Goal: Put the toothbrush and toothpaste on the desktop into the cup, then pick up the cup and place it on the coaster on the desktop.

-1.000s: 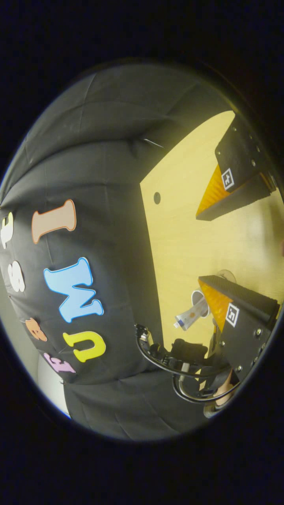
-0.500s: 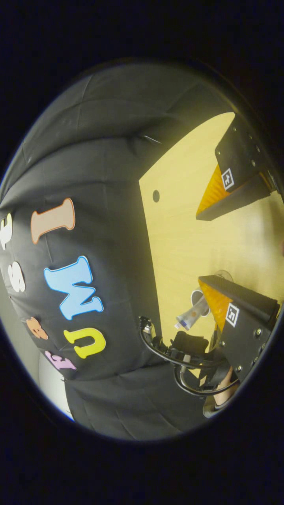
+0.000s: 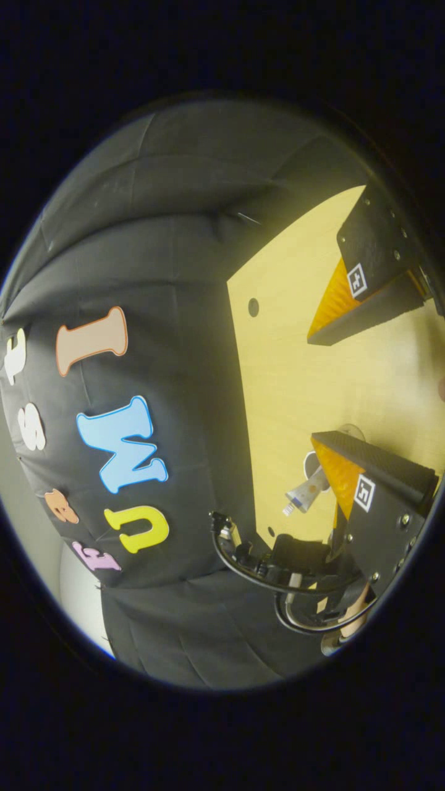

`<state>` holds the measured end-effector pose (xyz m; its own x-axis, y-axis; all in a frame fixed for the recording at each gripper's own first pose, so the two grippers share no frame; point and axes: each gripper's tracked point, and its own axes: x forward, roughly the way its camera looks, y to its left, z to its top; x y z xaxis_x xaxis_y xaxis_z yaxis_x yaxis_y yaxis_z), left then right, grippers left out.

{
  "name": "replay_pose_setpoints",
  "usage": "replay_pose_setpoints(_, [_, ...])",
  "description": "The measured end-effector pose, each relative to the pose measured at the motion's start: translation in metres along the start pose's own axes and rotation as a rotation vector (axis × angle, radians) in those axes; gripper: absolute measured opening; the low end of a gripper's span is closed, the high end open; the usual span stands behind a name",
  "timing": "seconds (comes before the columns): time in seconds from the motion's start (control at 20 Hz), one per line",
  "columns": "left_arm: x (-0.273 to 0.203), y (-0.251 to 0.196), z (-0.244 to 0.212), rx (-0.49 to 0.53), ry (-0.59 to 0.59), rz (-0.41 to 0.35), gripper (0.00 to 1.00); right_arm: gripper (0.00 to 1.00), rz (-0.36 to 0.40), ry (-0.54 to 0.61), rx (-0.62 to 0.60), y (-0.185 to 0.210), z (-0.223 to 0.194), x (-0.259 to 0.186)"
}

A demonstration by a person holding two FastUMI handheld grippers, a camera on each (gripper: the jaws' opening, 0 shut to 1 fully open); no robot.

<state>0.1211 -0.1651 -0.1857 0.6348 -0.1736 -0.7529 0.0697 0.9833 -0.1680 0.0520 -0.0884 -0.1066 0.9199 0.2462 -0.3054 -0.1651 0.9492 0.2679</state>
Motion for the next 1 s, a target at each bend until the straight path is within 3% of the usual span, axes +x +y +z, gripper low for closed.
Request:
replay_pose_setpoints(0.1, [-0.013,0.003,0.005,0.009,-0.043,-0.001,0.95,0.88,-0.008,-0.010,-0.014,0.006,0.003,-0.003])
replay_pose_setpoints(0.55, [-0.091,0.040,0.050,-0.002,-0.381,0.032,0.92,0.88,-0.087,-0.087,-0.104,0.026,0.022,-0.015])
replay_pose_setpoints(0.8, [-0.143,0.059,0.085,0.068,-0.587,0.041,0.93,0.88,-0.123,-0.140,-0.173,0.047,0.037,-0.022])
replay_pose_setpoints(1.0, [-0.174,0.072,0.104,0.099,-0.685,0.060,0.92,0.88,-0.144,-0.199,-0.221,0.069,0.050,-0.024])
